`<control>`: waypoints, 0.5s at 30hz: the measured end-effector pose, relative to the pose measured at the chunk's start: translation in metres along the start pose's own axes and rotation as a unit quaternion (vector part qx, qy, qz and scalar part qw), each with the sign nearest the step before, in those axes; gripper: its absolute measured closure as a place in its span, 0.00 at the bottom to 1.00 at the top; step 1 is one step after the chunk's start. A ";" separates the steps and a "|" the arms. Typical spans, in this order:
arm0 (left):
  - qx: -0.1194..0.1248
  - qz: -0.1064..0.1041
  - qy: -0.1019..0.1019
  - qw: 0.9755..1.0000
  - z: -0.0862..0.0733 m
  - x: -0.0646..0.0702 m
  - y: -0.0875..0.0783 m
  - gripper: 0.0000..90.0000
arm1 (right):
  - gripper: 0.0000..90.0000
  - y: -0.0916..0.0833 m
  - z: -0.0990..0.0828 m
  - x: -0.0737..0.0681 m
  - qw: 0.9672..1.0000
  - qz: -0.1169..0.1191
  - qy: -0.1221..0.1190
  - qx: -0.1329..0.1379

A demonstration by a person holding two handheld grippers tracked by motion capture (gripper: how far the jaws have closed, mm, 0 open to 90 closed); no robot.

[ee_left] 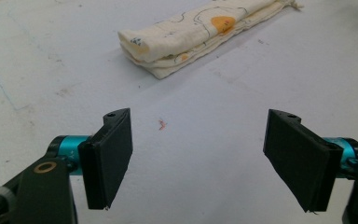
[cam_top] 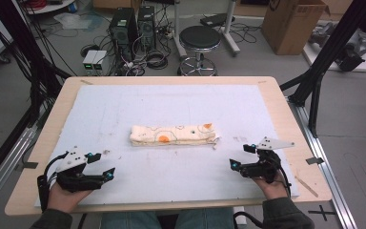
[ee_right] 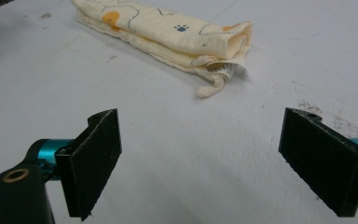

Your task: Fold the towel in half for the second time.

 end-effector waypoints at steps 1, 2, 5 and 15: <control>0.000 0.000 -0.002 1.000 -0.001 0.000 -0.001 0.27 | 0.14 -0.001 -0.001 0.000 1.000 -0.001 0.001 0.000; 0.000 0.001 -0.002 1.000 -0.002 0.001 -0.001 0.27 | 0.14 -0.002 -0.003 0.000 1.000 -0.002 0.001 0.000; -0.004 0.003 -0.001 1.000 -0.005 0.001 -0.003 0.27 | 0.14 -0.005 -0.007 -0.001 1.000 -0.004 0.001 0.001; 0.000 0.003 -0.006 1.000 -0.011 -0.001 -0.005 0.27 | 0.14 -0.008 -0.016 -0.002 1.000 -0.008 0.001 -0.005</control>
Point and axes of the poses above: each handheld gripper's, and its own axes: y roughly forward along the jaws, z roughly out of its top, x roughly to its right, the point moved 2 cm from there along y, roughly forward along the jaws, and after that the axes turned 11 degrees about -x, right-handed, at the moved point
